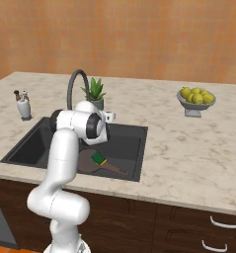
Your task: Pick the pan and sponge and place them into the sink. Then turn on the water.
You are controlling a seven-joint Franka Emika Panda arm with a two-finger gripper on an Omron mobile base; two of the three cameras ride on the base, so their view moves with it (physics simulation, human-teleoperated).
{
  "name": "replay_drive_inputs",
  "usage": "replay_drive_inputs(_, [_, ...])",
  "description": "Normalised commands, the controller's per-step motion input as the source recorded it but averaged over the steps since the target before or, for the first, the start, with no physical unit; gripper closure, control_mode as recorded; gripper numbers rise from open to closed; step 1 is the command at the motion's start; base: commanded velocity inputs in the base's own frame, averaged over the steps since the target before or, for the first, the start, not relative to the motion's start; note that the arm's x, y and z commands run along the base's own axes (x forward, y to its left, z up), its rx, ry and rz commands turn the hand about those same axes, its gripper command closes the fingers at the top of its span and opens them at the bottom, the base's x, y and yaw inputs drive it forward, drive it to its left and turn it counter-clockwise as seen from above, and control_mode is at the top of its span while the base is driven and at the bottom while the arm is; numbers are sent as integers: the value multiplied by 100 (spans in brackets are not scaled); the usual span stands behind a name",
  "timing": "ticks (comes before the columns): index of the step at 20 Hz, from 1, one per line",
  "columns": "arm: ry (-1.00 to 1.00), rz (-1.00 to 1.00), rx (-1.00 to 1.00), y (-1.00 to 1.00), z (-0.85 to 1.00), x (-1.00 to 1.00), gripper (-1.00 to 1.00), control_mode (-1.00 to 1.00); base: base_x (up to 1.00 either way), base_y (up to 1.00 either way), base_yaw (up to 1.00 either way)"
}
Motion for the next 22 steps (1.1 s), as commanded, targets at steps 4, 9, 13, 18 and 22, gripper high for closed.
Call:
replay_drive_inputs(4, [0,0,1,-7,0,8,-100,-100,0,0,0])
replay_drive_inputs(9, [0,0,0,0,0,17,-100,-100,0,0,0])
replay_drive_inputs(13, [0,0,0,0,0,17,-100,-100,0,0,0])
replay_drive_inputs(18, [0,0,0,-1,0,13,-100,-100,0,0,0])
replay_drive_inputs(22, [0,0,0,-12,0,9,-100,-100,0,0,0])
